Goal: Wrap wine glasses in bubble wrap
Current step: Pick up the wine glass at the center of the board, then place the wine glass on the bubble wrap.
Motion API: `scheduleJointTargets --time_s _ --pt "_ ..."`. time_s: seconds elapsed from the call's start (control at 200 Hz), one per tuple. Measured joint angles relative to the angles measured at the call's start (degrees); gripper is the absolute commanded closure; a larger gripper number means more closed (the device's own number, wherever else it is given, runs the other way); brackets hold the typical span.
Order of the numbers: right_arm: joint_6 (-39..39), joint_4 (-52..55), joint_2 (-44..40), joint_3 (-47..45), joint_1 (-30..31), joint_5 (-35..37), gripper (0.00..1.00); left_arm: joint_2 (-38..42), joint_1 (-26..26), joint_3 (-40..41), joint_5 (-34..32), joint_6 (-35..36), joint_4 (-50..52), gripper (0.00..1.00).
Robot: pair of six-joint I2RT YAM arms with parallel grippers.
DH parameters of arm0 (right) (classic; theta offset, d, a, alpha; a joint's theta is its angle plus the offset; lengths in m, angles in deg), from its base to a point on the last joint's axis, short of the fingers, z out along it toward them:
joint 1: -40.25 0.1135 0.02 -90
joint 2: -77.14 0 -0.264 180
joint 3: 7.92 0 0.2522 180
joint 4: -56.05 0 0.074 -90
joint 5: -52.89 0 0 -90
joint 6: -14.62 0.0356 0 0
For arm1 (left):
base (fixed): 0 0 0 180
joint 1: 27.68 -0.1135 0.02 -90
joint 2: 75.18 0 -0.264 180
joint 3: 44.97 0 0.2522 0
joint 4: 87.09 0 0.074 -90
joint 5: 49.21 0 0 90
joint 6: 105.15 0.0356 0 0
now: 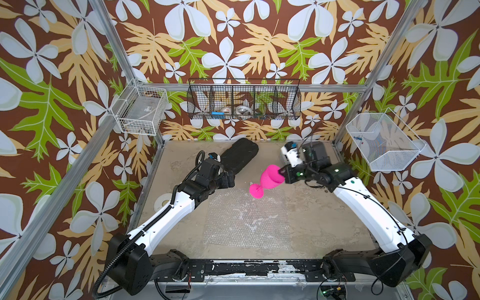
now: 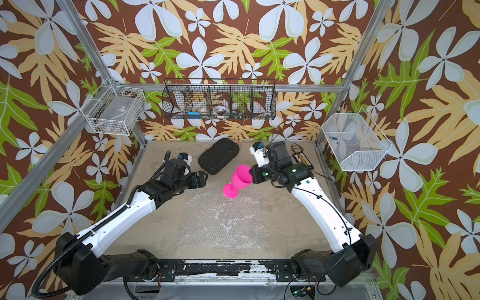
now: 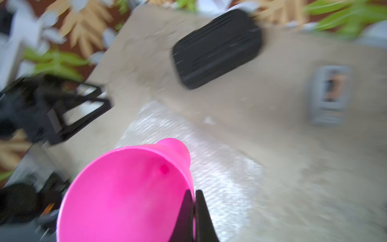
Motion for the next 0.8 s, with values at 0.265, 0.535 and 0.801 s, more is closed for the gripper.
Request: scheduleJointTargets --time_s 0.265,0.535,0.801 --pt "-6.08 6.49 11.52 -0.26 9.4 -9.57 1.0 3.06 -0.02 -0.92 -1.99 3.61 6.14 0.08" --pt "-13.42 14.23 29.7 9.03 11.17 -11.19 0.95 3.63 -0.02 2.84 -0.72 4.46 8.61 0.08" --pt "-14.93 13.29 37.13 17.03 9.27 -2.99 0.61 6.71 -0.02 6.93 0.68 4.2 9.33 0.08"
